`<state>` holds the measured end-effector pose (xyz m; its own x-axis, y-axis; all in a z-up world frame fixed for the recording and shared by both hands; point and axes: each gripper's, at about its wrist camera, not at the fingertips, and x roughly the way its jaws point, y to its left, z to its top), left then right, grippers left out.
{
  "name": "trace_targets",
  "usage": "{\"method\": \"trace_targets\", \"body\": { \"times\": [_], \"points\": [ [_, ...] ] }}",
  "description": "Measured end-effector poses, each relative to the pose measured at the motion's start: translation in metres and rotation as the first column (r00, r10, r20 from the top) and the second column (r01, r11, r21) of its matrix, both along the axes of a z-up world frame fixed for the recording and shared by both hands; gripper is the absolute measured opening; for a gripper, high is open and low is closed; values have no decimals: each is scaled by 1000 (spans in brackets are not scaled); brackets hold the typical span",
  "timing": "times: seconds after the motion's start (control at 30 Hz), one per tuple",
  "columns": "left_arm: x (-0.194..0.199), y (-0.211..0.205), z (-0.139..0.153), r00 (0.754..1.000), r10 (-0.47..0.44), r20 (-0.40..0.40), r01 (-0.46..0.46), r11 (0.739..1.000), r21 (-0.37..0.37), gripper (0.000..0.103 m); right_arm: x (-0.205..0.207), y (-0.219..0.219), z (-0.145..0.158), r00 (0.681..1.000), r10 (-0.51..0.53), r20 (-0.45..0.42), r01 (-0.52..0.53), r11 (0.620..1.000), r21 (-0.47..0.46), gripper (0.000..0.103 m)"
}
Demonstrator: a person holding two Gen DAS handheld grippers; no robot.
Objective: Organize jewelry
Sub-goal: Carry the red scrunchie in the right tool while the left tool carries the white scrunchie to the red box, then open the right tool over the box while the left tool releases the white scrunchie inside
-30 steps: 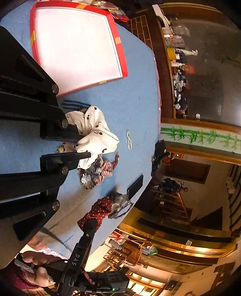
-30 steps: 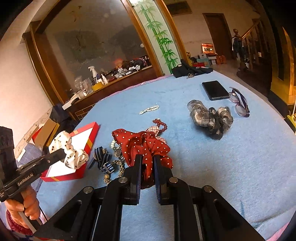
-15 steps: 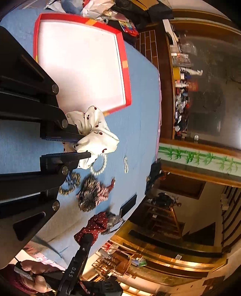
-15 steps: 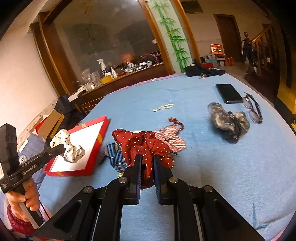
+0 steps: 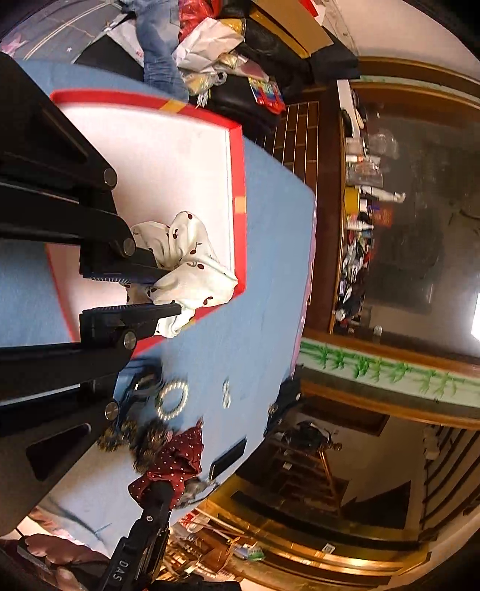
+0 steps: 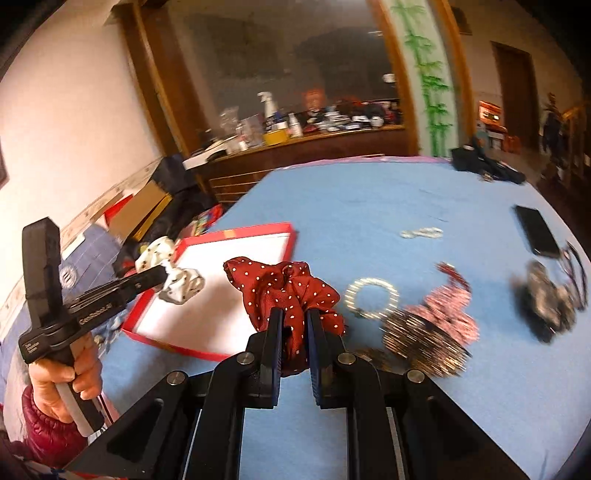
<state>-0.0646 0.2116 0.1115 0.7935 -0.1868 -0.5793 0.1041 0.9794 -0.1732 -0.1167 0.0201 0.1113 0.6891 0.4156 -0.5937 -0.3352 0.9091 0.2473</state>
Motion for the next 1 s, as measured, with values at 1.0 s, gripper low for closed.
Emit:
{"method": "trace_targets", "body": {
  "times": [1.0],
  "points": [
    [149, 88, -57, 974, 121, -190, -127, 992, -17, 15, 215, 162, -73, 964, 2, -267, -25, 996, -83, 16]
  ]
}}
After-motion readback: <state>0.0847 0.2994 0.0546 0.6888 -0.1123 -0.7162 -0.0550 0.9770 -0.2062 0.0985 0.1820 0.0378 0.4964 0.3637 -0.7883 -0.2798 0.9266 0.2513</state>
